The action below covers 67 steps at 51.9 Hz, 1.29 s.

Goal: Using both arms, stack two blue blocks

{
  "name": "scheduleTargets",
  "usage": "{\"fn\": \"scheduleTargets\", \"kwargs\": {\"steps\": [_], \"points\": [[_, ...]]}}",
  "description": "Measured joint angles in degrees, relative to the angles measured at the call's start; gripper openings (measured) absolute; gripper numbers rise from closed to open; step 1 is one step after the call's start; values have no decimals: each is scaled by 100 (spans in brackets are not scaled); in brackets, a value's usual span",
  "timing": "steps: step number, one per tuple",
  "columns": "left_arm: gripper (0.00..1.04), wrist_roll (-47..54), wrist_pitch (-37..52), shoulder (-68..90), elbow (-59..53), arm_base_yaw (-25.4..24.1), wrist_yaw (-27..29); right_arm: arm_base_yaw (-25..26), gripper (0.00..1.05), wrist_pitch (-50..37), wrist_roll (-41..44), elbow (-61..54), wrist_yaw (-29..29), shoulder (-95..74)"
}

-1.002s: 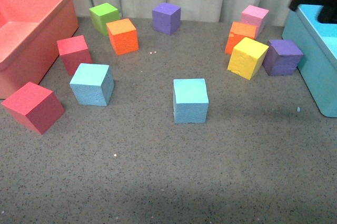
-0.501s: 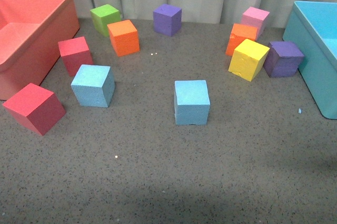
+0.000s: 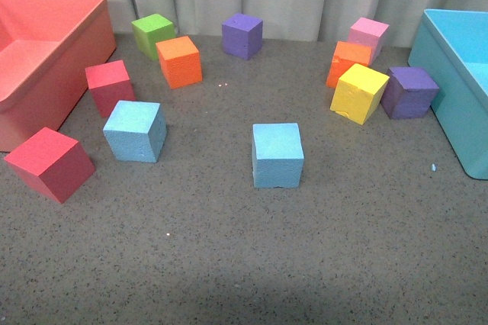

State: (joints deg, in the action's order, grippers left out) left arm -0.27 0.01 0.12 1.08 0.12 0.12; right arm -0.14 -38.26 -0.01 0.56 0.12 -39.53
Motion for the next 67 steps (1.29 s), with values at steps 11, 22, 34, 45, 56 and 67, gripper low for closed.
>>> {"fn": "scheduleTargets", "kwargs": {"steps": [11, 22, 34, 45, 56, 67], "points": [[98, 0, 0, 0, 0, 0, 0, 0, 1, 852, 0, -39, -2, 935], [98, 0, 0, 0, 0, 0, 0, 0, 1, 1552, 0, -39, -2, 1683], [98, 0, 0, 0, 0, 0, 0, 0, 1, 2140, 0, -39, -2, 2284], [98, 0, 0, 0, 0, 0, 2, 0, 1, 2516, 0, -39, -2, 2664], [98, 0, 0, 0, 0, 0, 0, 0, 1, 3512, 2, -37, -9, 3486], [98, 0, 0, -2, 0, 0, 0, 0, 1, 3816, 0, -37, -17, 3923]]}}
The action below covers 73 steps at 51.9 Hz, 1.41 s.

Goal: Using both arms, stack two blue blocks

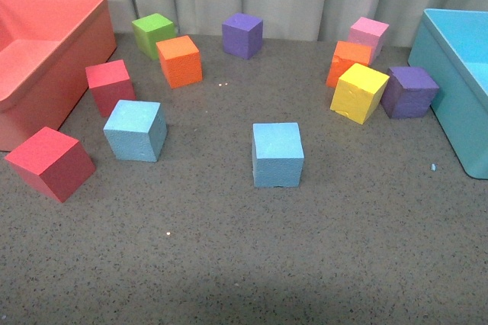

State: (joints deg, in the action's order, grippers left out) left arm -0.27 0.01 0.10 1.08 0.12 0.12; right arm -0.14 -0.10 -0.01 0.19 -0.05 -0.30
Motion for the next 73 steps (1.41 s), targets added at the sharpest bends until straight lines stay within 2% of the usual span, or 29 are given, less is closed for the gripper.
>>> {"fn": "scheduleTargets", "kwargs": {"steps": [2, 4, 21, 25, 29, 31, 35, 44, 48, 55, 66, 73], "points": [[98, 0, 0, 0, 0, 0, 0, 0, 2, 0, 7, 0, 0, 0], [98, 0, 0, 2, 0, 0, 0, 0, 12, 2, 4, 0, 0, 0], [98, 0, 0, 0, 0, 0, 0, 0, 74, 2, 4, 0, 0, 7], [98, 0, -11, 11, 7, -2, -4, 0, 85, 2, 4, 0, 0, 4], [98, -157, -1182, 739, 459, -15, -72, 0, 97, 2, -4, 0, 0, 4], [98, -181, -1469, 1163, 601, -24, -76, 0, 96, 2, -2, 0, -2, 7], [98, -199, -1390, 1915, 680, -20, -59, 0, 95, 2, 0, 0, -2, 9], [98, -278, -330, 3786, 1113, 103, -203, 0, 95, 2, 0, 0, 0, 9], [98, -289, 234, 4874, 1547, 227, -339, 0, 95, 4, 0, 0, -2, 9], [98, -267, 726, 6843, 2544, 417, -531, 0, 95, 7, 0, 0, 0, 9], [98, -308, 682, 8891, 3980, 599, -426, 0, 95, 7, 0, 0, 0, 9], [98, -492, 197, 10139, 5071, 680, -527, 0, 95, 7, 0, 0, -2, 9]]}}
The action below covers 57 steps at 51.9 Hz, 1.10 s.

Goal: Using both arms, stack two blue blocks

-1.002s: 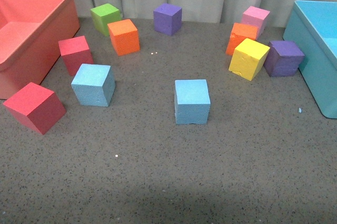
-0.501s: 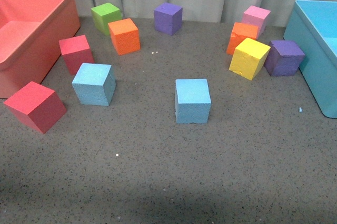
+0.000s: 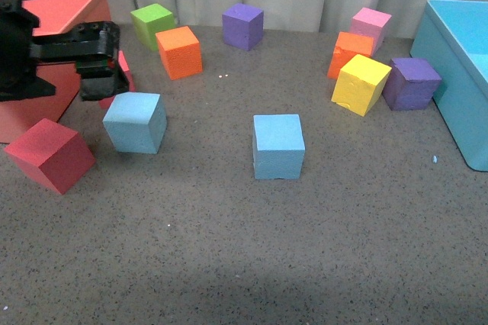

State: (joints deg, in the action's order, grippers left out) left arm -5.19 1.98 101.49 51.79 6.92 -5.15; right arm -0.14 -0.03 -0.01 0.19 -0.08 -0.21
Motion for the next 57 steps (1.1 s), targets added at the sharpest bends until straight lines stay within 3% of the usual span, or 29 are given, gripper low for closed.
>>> {"fn": "scheduleTargets", "kwargs": {"steps": [20, 49, 57], "points": [[98, -111, -957, 1449, 1604, 48, 35, 0, 95, 0, 0, 0, 0, 0], [98, -396, -1941, 2643, 2697, 308, 197, 0, 95, 0, 0, 0, 2, 0], [76, -422, -1947, 2697, 2789, 323, 212, 0, 95, 0, 0, 0, 0, 0]]}}
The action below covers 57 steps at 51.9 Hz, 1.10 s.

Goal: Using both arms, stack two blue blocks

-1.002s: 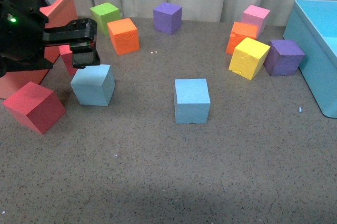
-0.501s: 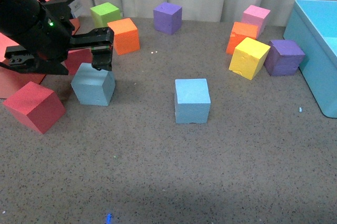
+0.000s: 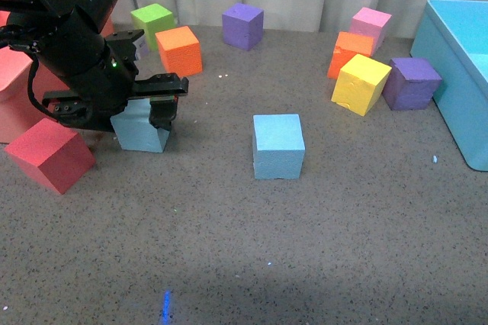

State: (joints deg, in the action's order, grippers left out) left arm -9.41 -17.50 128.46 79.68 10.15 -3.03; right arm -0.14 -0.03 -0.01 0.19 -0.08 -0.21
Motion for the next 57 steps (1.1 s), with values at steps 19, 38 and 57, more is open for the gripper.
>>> {"fn": "scheduleTargets", "kwargs": {"steps": [19, 38, 57], "points": [[48, -258, -223, -328, -63, 79, 81, 0, 95, 0, 0, 0, 0, 0], [47, -1145, -389, -1602, -555, 831, 501, 0, 95, 0, 0, 0, 0, 0], [47, -2291, -660, -1440, -140, 1930, 863, 0, 95, 0, 0, 0, 2, 0]]}}
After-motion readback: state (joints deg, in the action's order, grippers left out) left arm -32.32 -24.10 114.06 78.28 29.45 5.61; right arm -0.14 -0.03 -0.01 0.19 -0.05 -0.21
